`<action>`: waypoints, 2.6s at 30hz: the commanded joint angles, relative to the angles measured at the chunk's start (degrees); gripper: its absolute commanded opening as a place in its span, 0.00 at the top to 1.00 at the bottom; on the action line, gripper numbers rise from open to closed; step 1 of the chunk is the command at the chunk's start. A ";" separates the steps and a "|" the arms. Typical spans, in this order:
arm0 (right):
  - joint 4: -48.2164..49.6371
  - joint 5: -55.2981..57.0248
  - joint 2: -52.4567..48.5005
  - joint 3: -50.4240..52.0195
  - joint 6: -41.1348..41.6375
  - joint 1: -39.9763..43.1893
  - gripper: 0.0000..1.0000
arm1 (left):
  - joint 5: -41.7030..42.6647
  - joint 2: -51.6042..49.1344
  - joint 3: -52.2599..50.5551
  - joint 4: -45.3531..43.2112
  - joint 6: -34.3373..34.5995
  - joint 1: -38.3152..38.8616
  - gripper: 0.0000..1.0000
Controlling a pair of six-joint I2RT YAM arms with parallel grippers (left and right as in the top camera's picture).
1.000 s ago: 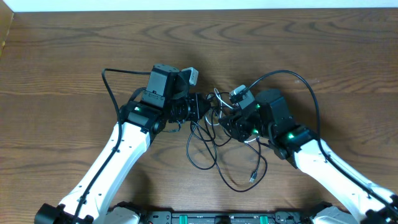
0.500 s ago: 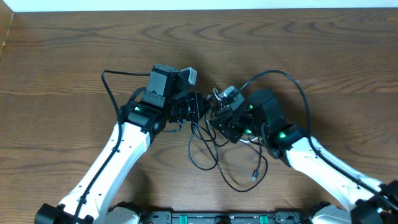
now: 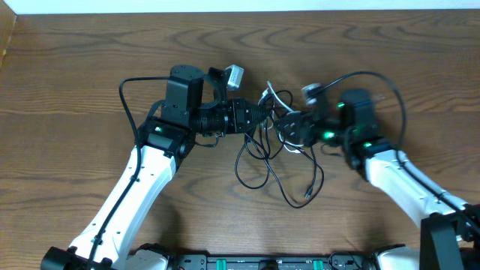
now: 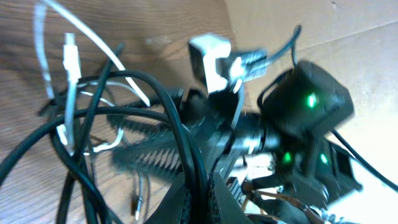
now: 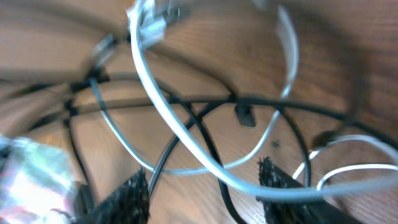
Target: Untangle cables
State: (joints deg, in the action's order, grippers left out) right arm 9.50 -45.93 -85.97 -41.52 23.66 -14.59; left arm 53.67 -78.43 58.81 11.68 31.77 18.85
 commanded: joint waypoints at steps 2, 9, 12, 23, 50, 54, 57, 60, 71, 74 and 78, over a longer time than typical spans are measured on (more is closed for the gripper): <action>1.38 -18.60 0.13 -0.02 16.24 6.75 0.42 | 2.14 0.70 0.57 -0.90 2.01 -0.26 0.93; -7.93 -22.12 0.13 0.00 31.56 4.37 0.57 | -2.73 0.70 0.57 -3.58 7.15 -0.24 0.93; -13.84 -17.77 0.13 0.00 40.00 0.09 0.48 | -2.73 0.70 0.57 -5.03 7.13 -0.24 0.93; -11.21 4.00 0.09 0.00 63.06 -7.19 0.40 | -2.71 0.70 0.57 -5.81 7.08 -0.24 0.93; -1.81 13.33 -2.97 0.00 75.47 -9.14 0.48 | -2.69 0.70 0.57 -5.79 7.13 -0.15 0.92; 1.66 13.44 -3.80 0.00 76.19 -9.79 0.48 | -2.69 0.70 0.57 -5.79 7.13 -0.13 0.93; 5.40 13.38 -5.46 0.00 78.14 -11.34 0.48 | -2.69 0.70 0.57 -5.79 7.13 -0.13 0.93; 6.62 14.03 -6.67 0.00 78.97 -12.31 0.50 | -2.69 0.70 0.57 -5.79 7.13 -0.13 0.93; 7.93 17.79 -7.08 0.00 82.58 -13.05 0.47 | -2.21 0.70 0.57 -5.79 7.13 -0.13 0.92; 7.96 19.91 -7.32 0.00 83.36 -13.90 0.47 | -1.81 0.70 0.57 -5.79 7.43 -0.13 0.92; 12.70 21.24 -9.51 0.00 86.36 -15.67 0.48 | -1.81 0.70 0.57 -5.81 9.64 -0.13 0.93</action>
State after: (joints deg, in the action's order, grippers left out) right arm 19.25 -27.24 -93.32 -41.47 107.00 -28.82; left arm 50.70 -78.43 58.78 6.22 39.29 18.85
